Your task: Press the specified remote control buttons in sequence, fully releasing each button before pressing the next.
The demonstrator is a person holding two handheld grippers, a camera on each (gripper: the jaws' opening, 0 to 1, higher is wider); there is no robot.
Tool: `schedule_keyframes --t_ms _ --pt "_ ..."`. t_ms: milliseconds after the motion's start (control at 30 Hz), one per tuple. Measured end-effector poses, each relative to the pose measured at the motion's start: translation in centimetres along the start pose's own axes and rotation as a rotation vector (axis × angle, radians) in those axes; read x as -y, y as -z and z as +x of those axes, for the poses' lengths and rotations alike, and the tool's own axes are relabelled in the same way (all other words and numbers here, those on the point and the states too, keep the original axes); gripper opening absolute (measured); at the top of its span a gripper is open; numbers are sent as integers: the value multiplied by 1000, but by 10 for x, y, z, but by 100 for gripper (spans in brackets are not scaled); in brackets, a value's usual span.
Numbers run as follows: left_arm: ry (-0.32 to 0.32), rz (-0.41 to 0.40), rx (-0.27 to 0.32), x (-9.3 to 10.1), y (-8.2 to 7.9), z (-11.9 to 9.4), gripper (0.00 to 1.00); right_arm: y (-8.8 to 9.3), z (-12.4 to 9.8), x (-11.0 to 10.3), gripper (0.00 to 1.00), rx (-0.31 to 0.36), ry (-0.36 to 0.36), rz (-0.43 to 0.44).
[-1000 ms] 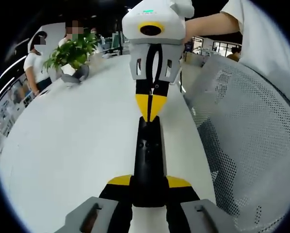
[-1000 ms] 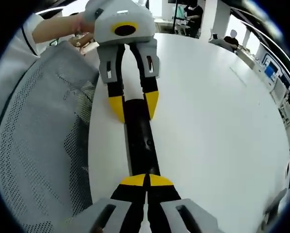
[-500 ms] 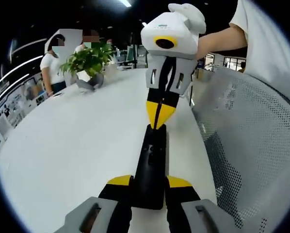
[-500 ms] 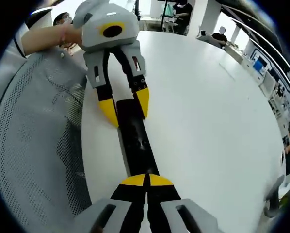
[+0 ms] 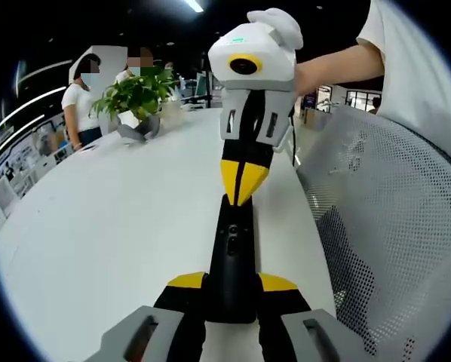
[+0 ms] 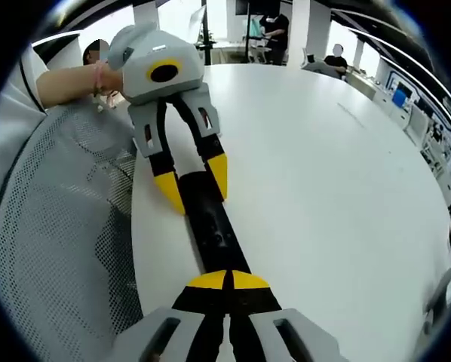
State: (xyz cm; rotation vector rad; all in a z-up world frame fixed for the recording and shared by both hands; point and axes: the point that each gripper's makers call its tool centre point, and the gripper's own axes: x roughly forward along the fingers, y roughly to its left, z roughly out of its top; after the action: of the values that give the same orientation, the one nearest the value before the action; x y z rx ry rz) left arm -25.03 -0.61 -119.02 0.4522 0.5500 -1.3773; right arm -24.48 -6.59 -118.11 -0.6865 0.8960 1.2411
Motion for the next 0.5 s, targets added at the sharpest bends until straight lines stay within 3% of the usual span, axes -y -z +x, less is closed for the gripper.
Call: schedule_keyframes --t_ms 33,133,167,267,367,500 --pt "1 -7 -1 0 0 0 24 0 0 0 0 -1 -2 -1" --pt "17 -163 9 2 -6 0 28 1 0 -2 0 -10 -7 10" --pt "20 -173 7 2 -7 0 28 1 0 -2 0 -12 -4 23" --pt "3 -61 -30 1 -7 2 26 1 1 -3 0 -32 27 -21" --pt "-12 -27 -45 2 -7 4 25 1 2 -4 0 -68 56 -85" --pt "-4 2 -45 2 -6 4 24 1 2 -2 0 -81 53 -62"
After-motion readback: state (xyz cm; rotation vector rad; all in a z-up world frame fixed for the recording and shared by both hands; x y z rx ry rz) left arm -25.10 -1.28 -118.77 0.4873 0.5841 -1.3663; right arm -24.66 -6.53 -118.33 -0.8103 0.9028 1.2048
